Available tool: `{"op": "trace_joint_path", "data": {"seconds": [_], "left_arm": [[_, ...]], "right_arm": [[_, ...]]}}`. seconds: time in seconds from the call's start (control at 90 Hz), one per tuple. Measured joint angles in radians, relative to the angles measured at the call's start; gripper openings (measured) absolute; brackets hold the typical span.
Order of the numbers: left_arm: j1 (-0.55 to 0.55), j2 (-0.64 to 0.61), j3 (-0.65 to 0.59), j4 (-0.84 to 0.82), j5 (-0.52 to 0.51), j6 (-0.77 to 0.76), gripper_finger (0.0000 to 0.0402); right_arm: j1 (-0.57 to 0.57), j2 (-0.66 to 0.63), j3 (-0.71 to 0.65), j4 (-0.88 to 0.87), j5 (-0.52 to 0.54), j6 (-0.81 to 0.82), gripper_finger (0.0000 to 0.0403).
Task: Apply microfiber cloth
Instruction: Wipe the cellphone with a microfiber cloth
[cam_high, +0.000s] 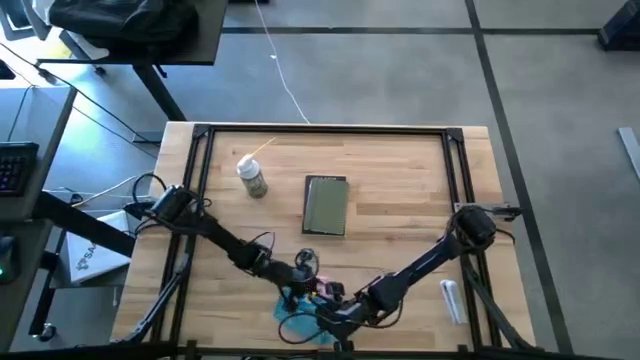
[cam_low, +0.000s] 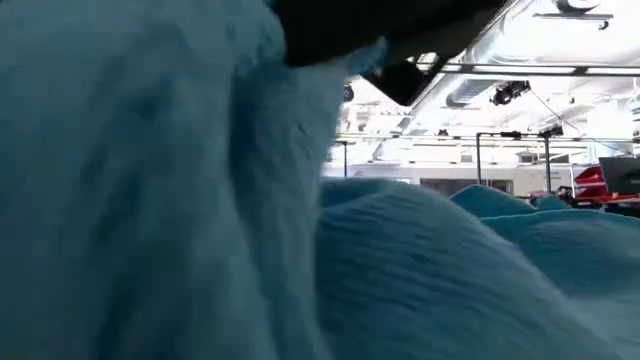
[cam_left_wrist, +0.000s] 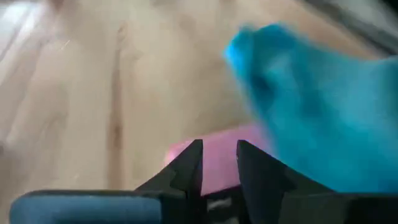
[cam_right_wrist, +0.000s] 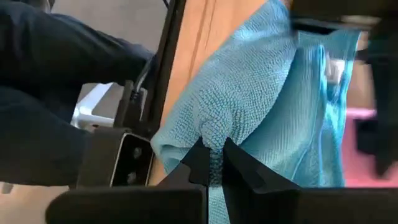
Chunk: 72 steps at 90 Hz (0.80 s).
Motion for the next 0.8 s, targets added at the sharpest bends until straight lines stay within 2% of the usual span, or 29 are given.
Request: {"op": "trace_joint_path", "data": {"seconds": [0.3, 0.478, 0.6, 0.7, 0.8], "left_arm": [[0.024, -0.106, 0.002, -0.333, -0.033, -0.123, 0.0078], [0.02, -0.231, -0.001, -0.636, -0.135, -0.185, 0.0078], [0.011, -0.31, -0.004, -0.881, -0.231, -0.257, 0.0078], [0.003, -0.35, -0.005, -1.028, -0.269, -0.33, 0.0078], [-0.008, -0.369, -0.005, -1.11, -0.276, -0.382, 0.0078]], "right_arm": [[-0.002, 0.005, 0.001, -0.039, 0.1, -0.04, 0.0], [-0.033, 0.036, 0.001, -0.045, 0.172, -0.101, 0.0], [-0.062, 0.072, 0.001, -0.007, 0.278, -0.144, 0.0], [-0.098, 0.101, 0.0, 0.089, 0.361, -0.188, 0.0], [-0.145, 0.128, 0.0, 0.25, 0.377, -0.269, 0.0]]}}
